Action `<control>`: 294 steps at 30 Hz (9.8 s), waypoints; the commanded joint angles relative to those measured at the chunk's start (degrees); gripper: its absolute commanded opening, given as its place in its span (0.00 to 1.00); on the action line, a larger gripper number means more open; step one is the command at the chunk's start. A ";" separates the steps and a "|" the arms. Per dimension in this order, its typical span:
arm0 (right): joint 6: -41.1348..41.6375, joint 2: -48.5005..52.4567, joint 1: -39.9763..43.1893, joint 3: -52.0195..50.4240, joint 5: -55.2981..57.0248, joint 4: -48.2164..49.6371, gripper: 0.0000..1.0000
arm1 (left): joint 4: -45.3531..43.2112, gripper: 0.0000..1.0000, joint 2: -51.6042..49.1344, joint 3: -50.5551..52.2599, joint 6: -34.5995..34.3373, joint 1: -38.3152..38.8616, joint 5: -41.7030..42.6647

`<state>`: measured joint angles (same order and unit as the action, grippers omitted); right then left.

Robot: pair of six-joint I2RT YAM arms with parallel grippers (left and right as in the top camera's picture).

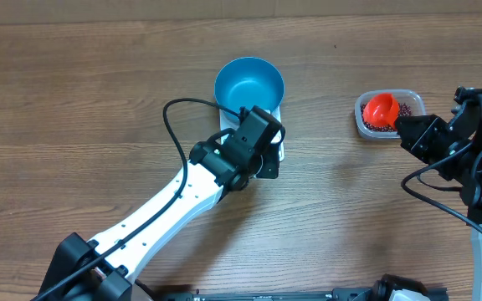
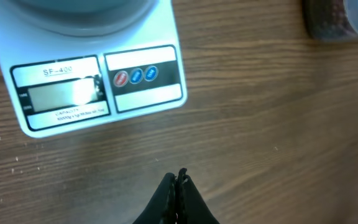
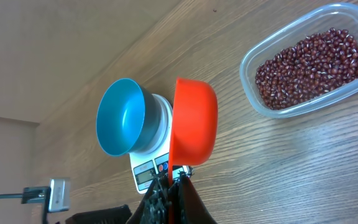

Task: Scoop item into bowl and weigh 150g on scale

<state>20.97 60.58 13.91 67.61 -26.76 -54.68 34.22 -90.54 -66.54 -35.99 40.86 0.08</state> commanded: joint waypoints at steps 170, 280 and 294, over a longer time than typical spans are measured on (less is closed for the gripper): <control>-1.36 -0.79 0.37 1.46 1.22 0.50 0.04 | -22.43 0.04 -21.64 1.95 5.55 0.20 -18.23; -0.28 -0.79 0.37 1.46 1.86 1.79 0.04 | 3.54 0.04 14.78 -3.08 5.51 -6.78 -15.10; -0.48 -0.79 0.37 1.46 1.86 1.88 0.04 | 3.23 0.08 14.78 -3.08 5.55 -6.82 -15.72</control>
<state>20.91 60.58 13.91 67.61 -25.23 -53.12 37.74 -75.44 -69.19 -29.89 34.39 -14.41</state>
